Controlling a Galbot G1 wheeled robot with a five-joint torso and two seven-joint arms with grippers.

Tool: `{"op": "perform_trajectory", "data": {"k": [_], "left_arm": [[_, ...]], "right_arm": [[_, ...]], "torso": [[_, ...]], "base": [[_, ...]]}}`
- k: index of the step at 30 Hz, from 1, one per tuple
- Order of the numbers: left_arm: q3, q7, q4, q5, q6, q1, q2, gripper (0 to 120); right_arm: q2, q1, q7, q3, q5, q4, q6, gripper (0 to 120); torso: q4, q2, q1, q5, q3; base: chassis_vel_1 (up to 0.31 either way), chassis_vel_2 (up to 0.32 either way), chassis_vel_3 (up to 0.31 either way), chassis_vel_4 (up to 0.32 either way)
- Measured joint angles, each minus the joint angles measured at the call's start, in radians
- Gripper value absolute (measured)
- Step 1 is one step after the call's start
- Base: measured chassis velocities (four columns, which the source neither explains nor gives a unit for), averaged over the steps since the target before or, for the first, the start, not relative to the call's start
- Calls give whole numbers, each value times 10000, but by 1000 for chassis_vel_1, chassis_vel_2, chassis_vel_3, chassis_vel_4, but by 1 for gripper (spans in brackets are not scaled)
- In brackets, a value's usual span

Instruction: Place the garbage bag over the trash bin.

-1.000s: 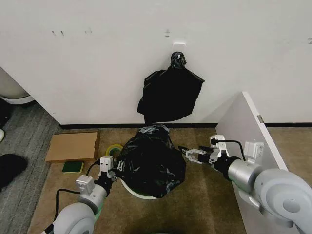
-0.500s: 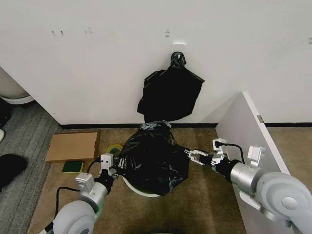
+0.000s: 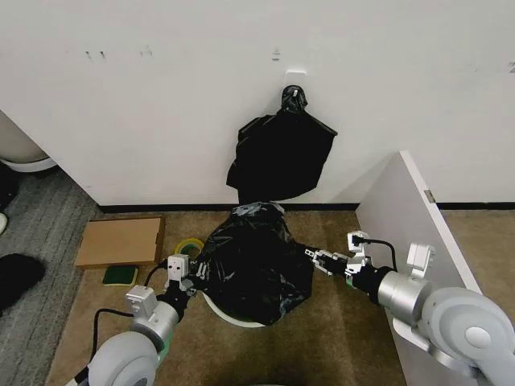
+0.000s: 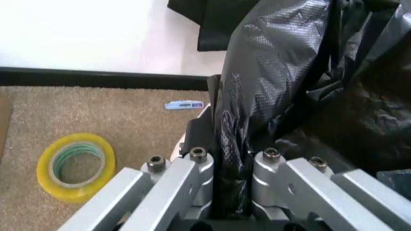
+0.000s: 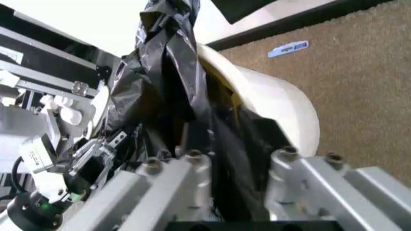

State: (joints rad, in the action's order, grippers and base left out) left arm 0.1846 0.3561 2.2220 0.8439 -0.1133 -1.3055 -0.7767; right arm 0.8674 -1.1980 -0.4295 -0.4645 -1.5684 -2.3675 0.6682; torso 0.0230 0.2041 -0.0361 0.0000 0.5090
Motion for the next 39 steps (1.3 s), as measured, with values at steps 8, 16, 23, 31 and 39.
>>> {"op": "perform_trajectory", "data": {"k": [8,16,23,31,39], "left_arm": [[21,-1,100,-1,-2,-57,-8,5],[112,-82,103,52,239,-193,-97,5],[296,-150,185,255,411,-277,-88,5],[637,-145,195,912,629,-246,-186,5],[706,258,26,1396,632,15,-351,5]], "right_arm": [[21,82,-9,123,133,-3,12,0],[238,75,-331,-50,296,190,-301,0],[218,16,-461,-269,284,488,-346,0],[239,-667,-205,-695,418,804,-200,0],[583,-1357,-43,-805,677,529,-178,0]], "torso": [[0,0,0,0,0],[0,0,0,0,0],[0,0,0,0,0],[0,0,0,1,0],[-1,0,0,1,-2]], "base": [[0,0,0,0],[0,0,0,0],[0,0,0,0],[0,0,0,0],[0,0,0,0]]}}
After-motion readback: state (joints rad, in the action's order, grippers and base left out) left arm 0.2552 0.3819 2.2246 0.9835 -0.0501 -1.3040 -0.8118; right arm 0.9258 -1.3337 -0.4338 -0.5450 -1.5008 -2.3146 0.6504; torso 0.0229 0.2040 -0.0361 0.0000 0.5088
